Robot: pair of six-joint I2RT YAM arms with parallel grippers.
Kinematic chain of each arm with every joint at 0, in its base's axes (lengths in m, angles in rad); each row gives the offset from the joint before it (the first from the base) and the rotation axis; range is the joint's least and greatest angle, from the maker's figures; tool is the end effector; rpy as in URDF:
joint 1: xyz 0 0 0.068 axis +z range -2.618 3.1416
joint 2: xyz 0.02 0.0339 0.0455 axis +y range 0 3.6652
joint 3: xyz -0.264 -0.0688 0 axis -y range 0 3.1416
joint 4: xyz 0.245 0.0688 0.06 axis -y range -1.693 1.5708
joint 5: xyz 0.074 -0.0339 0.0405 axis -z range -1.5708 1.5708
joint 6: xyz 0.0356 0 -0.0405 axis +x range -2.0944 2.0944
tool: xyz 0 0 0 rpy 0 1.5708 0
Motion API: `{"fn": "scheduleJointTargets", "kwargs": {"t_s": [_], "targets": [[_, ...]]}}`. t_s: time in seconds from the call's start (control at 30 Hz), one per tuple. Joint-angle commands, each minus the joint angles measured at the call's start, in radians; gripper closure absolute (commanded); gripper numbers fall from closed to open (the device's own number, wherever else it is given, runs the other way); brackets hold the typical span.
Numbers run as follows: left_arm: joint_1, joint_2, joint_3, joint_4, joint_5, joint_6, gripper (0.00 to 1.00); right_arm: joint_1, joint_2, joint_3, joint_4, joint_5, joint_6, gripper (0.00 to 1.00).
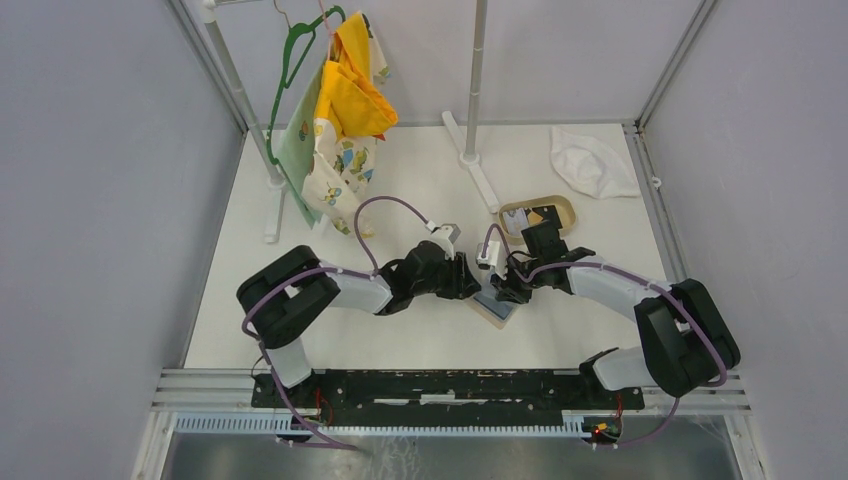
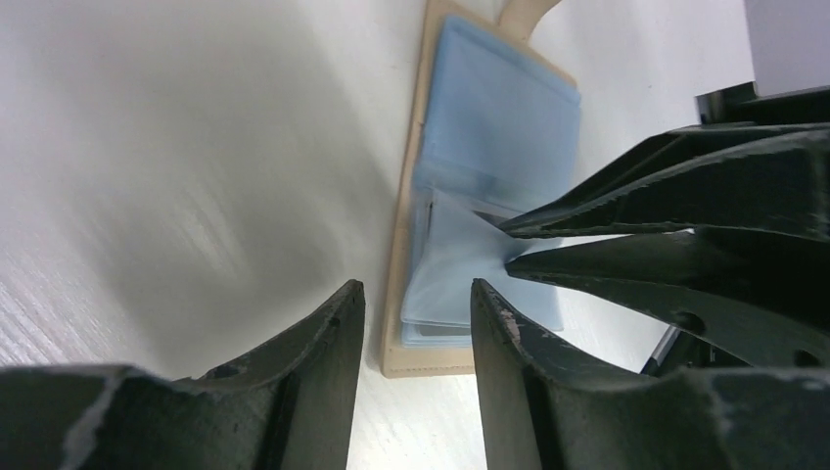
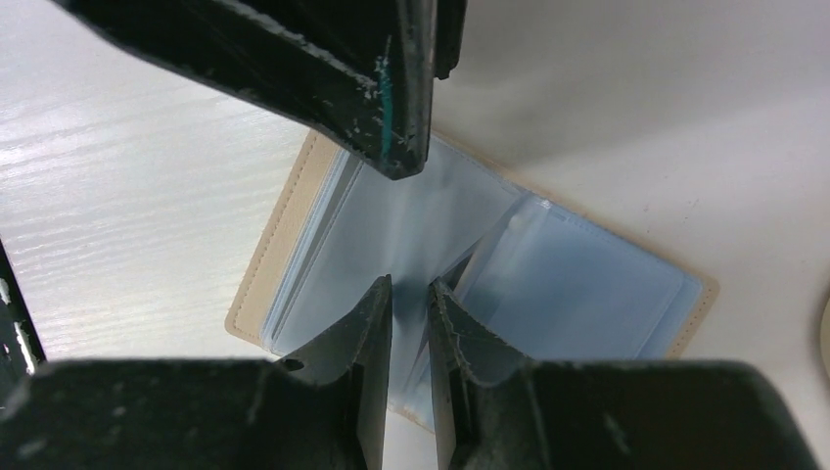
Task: Put the credit cards into the card holder
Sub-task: Open the card holder at the center of the board.
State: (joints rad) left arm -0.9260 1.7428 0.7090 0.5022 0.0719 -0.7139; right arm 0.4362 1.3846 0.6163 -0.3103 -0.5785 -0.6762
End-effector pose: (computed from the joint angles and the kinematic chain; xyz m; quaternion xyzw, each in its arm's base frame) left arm 0.2002 -0.2704 0.1383 0.1096 0.8607 -0.3841 0.3157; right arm 0.2075 0.1182 0.1543 -0.5498 0.7528 0.2467 0.2649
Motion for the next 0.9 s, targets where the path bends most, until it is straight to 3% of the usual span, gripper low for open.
{"fn": "scheduleJointTargets", "kwargs": {"t_s": [0.0, 0.5, 0.7, 0.87], "targets": [[0.016, 0.029, 0.043, 0.041, 0.088, -0.009, 0.51, -0.004, 0.008, 0.032, -0.012, -0.015, 0.009, 0.75], [0.021, 0.090, 0.081, 0.062, 0.153, -0.034, 0.55, -0.004, 0.014, 0.034, -0.017, -0.028, 0.006, 0.75], [0.023, 0.094, 0.087, 0.071, 0.169, -0.047, 0.67, -0.005, 0.009, 0.034, -0.019, -0.031, 0.007, 0.75], [0.024, 0.086, 0.090, 0.071, 0.172, -0.050, 0.71, -0.004, 0.009, 0.036, -0.018, -0.036, 0.007, 0.74]]}}
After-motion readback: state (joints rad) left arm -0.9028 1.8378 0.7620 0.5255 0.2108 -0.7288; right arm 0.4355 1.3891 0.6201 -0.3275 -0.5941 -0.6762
